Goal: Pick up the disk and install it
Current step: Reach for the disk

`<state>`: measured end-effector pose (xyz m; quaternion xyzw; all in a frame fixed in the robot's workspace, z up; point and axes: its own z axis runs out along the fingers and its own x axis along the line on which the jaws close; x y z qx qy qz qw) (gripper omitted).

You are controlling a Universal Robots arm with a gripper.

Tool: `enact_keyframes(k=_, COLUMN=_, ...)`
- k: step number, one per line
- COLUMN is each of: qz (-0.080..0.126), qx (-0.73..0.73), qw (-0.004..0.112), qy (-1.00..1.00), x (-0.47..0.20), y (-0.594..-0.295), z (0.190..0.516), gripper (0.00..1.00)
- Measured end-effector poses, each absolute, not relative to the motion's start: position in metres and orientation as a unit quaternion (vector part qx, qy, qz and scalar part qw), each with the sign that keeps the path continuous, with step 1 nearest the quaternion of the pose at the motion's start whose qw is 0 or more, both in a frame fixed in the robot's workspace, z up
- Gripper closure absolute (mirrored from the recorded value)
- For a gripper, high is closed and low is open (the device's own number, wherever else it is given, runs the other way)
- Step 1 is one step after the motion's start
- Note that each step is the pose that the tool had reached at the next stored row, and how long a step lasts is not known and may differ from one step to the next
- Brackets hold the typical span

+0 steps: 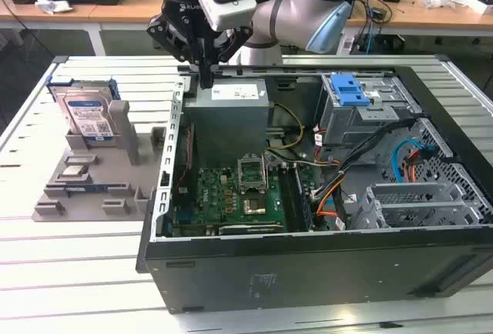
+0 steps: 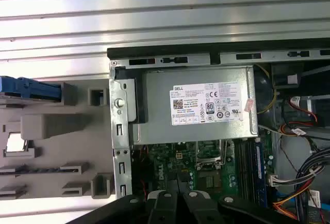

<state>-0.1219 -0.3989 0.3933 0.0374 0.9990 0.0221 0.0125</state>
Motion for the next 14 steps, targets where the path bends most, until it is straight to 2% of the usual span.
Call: enact_keyframes(k=14, qz=0.022, qx=0.037, qw=0.012, qy=0.999, x=-0.154, y=-0.399, z=0.393, gripper=0.9)
